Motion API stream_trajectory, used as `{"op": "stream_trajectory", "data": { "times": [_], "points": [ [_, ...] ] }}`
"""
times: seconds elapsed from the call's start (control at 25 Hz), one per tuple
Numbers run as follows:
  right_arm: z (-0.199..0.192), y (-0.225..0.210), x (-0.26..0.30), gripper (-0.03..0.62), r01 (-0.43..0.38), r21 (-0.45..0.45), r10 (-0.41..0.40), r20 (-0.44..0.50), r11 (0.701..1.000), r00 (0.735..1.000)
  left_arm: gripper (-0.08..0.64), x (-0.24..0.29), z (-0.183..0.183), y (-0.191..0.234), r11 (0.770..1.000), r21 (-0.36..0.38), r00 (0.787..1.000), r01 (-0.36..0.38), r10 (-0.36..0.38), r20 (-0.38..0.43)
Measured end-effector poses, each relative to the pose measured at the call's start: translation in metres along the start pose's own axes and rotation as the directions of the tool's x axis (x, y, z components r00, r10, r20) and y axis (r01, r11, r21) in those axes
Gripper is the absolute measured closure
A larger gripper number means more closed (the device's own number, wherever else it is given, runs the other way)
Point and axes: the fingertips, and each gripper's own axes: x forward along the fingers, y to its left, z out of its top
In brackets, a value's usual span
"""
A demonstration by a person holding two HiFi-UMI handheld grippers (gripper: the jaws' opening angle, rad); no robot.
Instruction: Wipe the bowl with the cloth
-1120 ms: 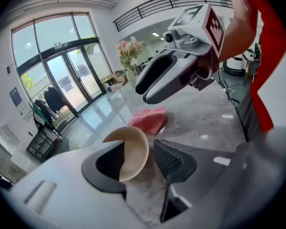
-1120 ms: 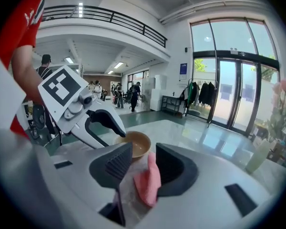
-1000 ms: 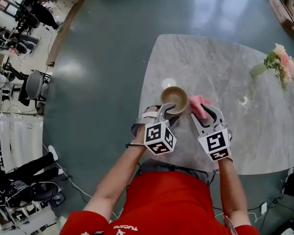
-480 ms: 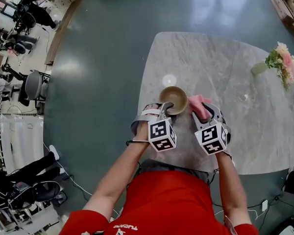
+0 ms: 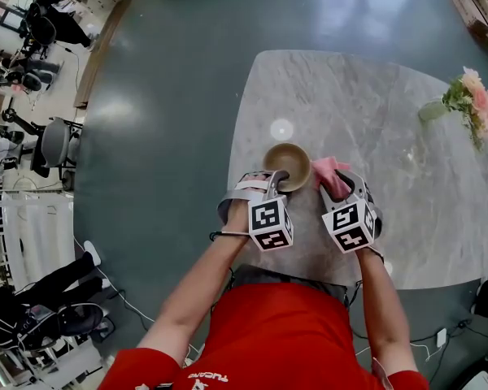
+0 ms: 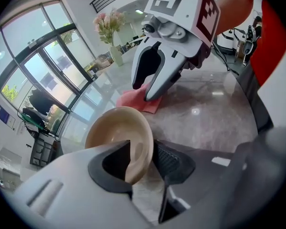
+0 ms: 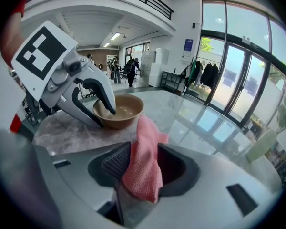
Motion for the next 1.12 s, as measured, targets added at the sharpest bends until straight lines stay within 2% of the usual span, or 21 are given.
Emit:
{"op": "stream_trajectory", "data": {
  "times": [0.4,0.56,0.84,1.0,1.12],
  "points": [
    [-0.004,-0.002,0.006,0.436,0.006,0.021,-0.005,-0.018,1.0,1.0,0.534,0.001,0.004,0.003,0.999,0.022,1.0,-0.028,0.028,0.008],
    [-0.006,-0.003,0.006,0.45,0.012,0.024,-0.011,-0.024,1.0,1.0,0.535,0.0,0.005,0.004,1.0,0.004,1.0,-0.021,0.021,0.019],
    [-0.01,-0.007,0.009,0.546,0.038,0.018,-0.038,-0.025,0.999,0.999,0.537,-0.005,0.014,0.008,0.996,-0.085,0.994,-0.004,0.013,0.104],
    [-0.011,-0.011,0.009,0.561,0.048,0.032,-0.048,-0.016,0.998,0.999,0.538,-0.011,0.02,0.011,0.988,-0.151,0.985,0.014,0.012,0.17],
    [-0.007,-0.016,0.005,0.566,0.057,0.057,-0.057,0.005,0.997,0.998,0.538,-0.019,0.027,0.013,0.975,-0.217,0.97,0.046,0.008,0.241]
  ]
}}
